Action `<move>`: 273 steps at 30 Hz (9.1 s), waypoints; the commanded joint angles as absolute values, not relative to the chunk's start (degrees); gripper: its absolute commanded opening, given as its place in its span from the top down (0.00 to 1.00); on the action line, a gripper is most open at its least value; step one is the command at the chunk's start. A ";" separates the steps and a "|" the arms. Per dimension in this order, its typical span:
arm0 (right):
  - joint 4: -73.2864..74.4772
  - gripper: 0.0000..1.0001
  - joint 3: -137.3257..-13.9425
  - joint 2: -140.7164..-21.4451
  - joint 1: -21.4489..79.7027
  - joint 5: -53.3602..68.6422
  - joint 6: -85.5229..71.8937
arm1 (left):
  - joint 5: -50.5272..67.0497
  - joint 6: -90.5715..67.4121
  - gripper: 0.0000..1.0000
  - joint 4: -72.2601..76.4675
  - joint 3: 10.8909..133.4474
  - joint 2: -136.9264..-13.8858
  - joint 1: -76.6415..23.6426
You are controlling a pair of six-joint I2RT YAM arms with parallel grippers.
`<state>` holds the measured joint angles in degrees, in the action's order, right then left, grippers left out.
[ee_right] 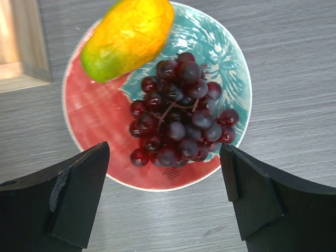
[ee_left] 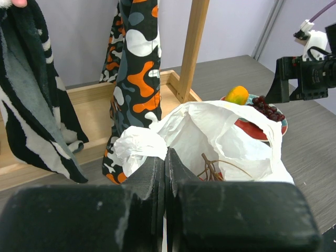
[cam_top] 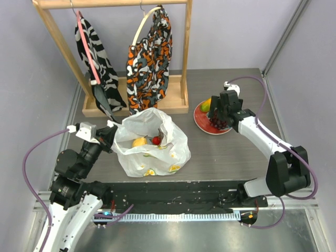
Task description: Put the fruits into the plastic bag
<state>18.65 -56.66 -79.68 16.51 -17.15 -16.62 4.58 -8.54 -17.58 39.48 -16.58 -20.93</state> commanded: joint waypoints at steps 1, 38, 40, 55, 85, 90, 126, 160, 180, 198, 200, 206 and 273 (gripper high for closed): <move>18.46 0.04 -58.18 -82.87 15.21 -19.69 -15.47 | 5.10 -8.53 1.00 -16.44 40.08 -16.35 -20.92; 17.23 0.00 -63.19 -96.32 11.25 -11.25 -14.50 | 4.92 -8.44 1.00 -16.61 40.08 -16.17 -20.92; 17.14 0.00 -63.46 -96.94 11.25 -11.25 -14.50 | 4.83 -8.44 1.00 -16.52 40.08 -16.26 -20.92; 17.31 0.02 -64.60 -101.95 9.49 -10.99 -14.24 | 4.83 -8.44 1.00 -16.52 40.08 -16.17 -20.83; 18.99 0.74 -59.50 -88.52 9.58 -12.04 -14.77 | 5.10 -8.53 1.00 -16.52 40.08 -15.91 -20.92; 19.95 0.84 -59.06 -84.73 9.58 -12.22 -15.12 | 5.10 -8.53 1.00 -16.52 40.08 -15.82 -20.92; 20.56 0.99 -66.43 -55.37 22.29 4.15 -19.34 | 5.27 -8.61 1.00 -16.52 40.17 -15.82 -20.92; 5.27 0.99 -87.36 -90.78 56.77 2.99 -13.97 | 5.63 -8.61 1.00 -16.44 40.08 -15.73 -20.92; 16.70 0.99 -80.24 -103.00 62.67 -8.17 -17.58 | 5.36 -8.70 1.00 -16.35 40.08 -15.38 -20.92; 15.21 0.19 -81.22 -101.97 62.67 -6.95 -19.07 | 5.18 -8.61 1.00 -16.35 40.08 -15.29 -20.92; 14.24 0.15 -80.86 -101.08 62.67 -5.46 -19.42 | 5.19 -8.61 1.00 -16.35 40.08 -15.29 -20.92; 11.00 0.09 -79.90 -98.27 62.75 -4.22 -20.83 | 5.45 -8.61 1.00 -16.35 40.08 -15.47 -20.92; 14.77 0.05 -74.70 -95.52 8.35 -6.59 -35.68 | 5.80 -8.88 1.00 -16.17 39.99 -15.38 -21.36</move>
